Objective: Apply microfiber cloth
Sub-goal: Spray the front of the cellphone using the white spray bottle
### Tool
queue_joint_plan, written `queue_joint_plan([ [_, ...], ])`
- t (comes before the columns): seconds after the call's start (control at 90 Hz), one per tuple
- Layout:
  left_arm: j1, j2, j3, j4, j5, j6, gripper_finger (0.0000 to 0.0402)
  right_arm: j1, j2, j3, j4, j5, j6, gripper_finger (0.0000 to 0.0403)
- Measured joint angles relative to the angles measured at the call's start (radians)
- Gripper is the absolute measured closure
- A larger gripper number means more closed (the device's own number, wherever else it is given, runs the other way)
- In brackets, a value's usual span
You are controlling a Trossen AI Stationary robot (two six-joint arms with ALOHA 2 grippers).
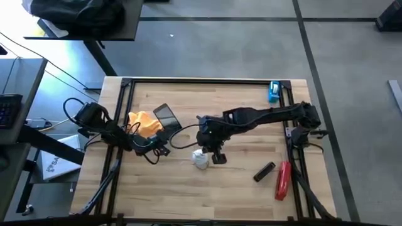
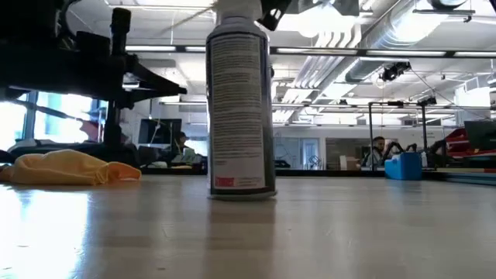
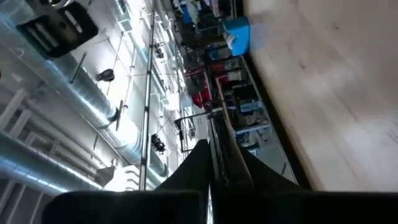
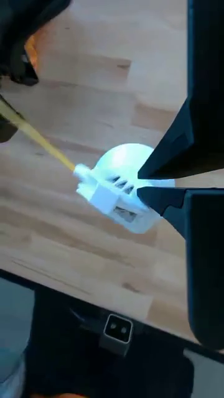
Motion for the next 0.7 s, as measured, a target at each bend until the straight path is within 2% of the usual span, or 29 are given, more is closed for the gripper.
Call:
queue_joint_plan([
  [0.211, -0.029, 0.0, 0.001, 0.007, 0.005, 0.007, 0.0394, -0.001, 0.0, 0.001, -0.027, -0.007, 0.05, 0.0403],
  [0.356, -0.022, 0.0, 0.016, 0.001, 0.048, 0.024, 0.0394, -0.006, -0.009, 0.001, -0.036, 0.008, 0.038, 0.0403],
  [0.467, -0.007, 0.0, 0.044, -0.018, 0.077, 0.045, 0.0394, -0.021, -0.051, 0.002, -0.03, 0.049, -0.025, 0.0403],
  [0.567, 0.001, 0.0, 0.062, -0.059, 0.061, 0.054, 0.0394, -0.05, -0.079, 0.003, -0.004, 0.047, -0.121, 0.0403],
  [0.7, -0.013, 0.001, 0.066, -0.123, 0.005, 0.031, 0.0394, -0.11, -0.067, -0.007, 0.068, -0.071, -0.254, 0.0403],
])
